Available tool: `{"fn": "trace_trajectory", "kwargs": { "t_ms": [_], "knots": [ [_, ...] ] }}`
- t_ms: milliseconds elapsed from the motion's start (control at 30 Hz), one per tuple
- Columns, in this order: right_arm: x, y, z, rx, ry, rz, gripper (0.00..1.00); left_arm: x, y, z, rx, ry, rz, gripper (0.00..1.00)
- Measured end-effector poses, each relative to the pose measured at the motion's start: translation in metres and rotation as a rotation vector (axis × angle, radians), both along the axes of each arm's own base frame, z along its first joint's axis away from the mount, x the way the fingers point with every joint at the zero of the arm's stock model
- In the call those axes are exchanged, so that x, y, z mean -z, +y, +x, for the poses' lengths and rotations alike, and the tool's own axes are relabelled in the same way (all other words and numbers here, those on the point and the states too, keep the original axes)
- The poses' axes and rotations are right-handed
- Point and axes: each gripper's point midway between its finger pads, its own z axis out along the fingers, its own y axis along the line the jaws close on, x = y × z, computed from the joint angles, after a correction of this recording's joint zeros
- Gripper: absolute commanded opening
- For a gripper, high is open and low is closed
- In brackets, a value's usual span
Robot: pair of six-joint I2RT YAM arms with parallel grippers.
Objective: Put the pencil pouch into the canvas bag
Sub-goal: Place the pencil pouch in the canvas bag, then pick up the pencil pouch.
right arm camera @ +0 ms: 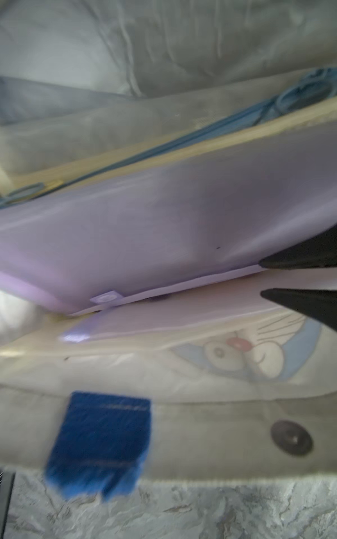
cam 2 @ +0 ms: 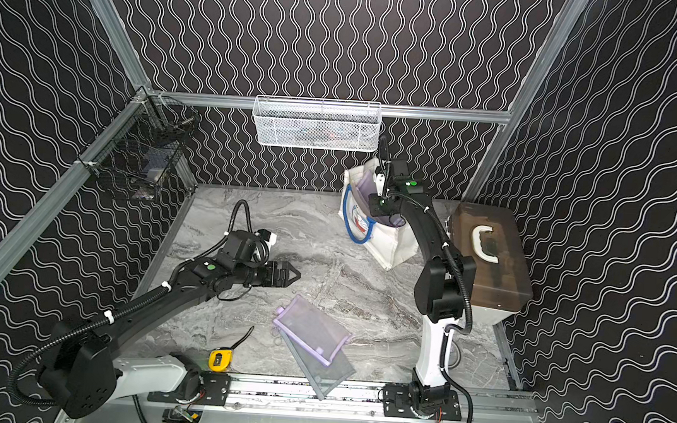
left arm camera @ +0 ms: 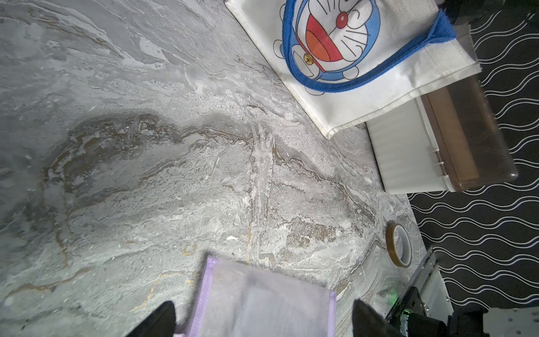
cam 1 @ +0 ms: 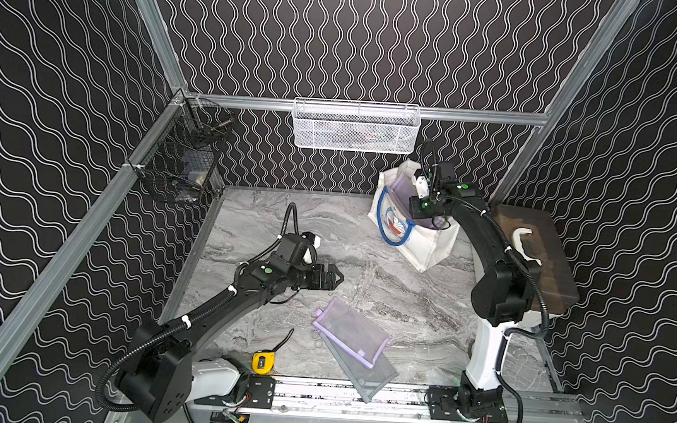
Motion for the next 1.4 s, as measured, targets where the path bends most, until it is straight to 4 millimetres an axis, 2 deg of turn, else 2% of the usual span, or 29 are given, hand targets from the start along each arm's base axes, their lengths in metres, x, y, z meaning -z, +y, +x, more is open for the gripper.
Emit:
{"fn": "trace_trajectory", "kwargs": {
  "t_ms": [100,167,267,367,467,533,633,700,800,933,1033,1100,1267,1400],
  "knots": [
    [0.003,-0.005,0.0,0.014,0.009,0.002,0.15,0.0,0.0,-0.001,0.002,0.001,0.001,0.98],
    [0.001,-0.007,0.003,0.019,0.006,0.005,0.18,0.0,0.0,0.0,0.0,0.0,0.004,0.98],
    [-0.014,-0.006,0.009,0.032,-0.017,0.025,0.33,0.002,0.001,-0.001,-0.002,0.004,0.009,0.98],
    [-0.043,0.001,0.005,0.022,-0.064,0.045,0.46,0.002,0.002,-0.002,-0.006,0.011,0.019,0.98],
    [-0.081,0.018,-0.018,-0.011,-0.127,0.065,0.56,0.006,0.006,-0.005,-0.013,0.023,0.039,0.98],
    [-0.105,0.036,-0.044,-0.053,-0.168,0.086,0.6,0.007,0.008,-0.009,-0.013,0.029,0.043,0.98],
    [-0.111,0.062,-0.084,-0.121,-0.165,0.104,0.66,0.015,0.013,-0.019,-0.014,0.049,0.054,0.99],
    [-0.097,0.082,-0.114,-0.168,-0.118,0.11,0.67,0.023,0.015,-0.028,-0.008,0.069,0.061,0.99],
    [-0.056,0.112,-0.164,-0.246,0.006,0.153,0.7,0.038,0.014,-0.043,0.017,0.113,0.072,0.99],
    [0.016,0.113,-0.212,-0.211,0.206,0.19,0.72,0.056,0.013,-0.061,0.028,0.181,0.073,0.99],
    [0.06,0.12,-0.242,-0.196,0.343,0.228,0.73,0.064,0.011,-0.069,0.041,0.209,0.058,0.99],
    [0.077,0.126,-0.251,-0.19,0.406,0.251,0.74,0.067,0.011,-0.076,0.042,0.225,0.045,0.98],
    [0.113,0.142,-0.257,-0.186,0.506,0.272,0.74,0.074,0.006,-0.09,0.061,0.261,-0.002,0.91],
    [0.135,0.141,-0.265,-0.163,0.555,0.261,0.75,0.069,-0.01,-0.104,0.107,0.293,-0.053,0.87]
  ]
}}
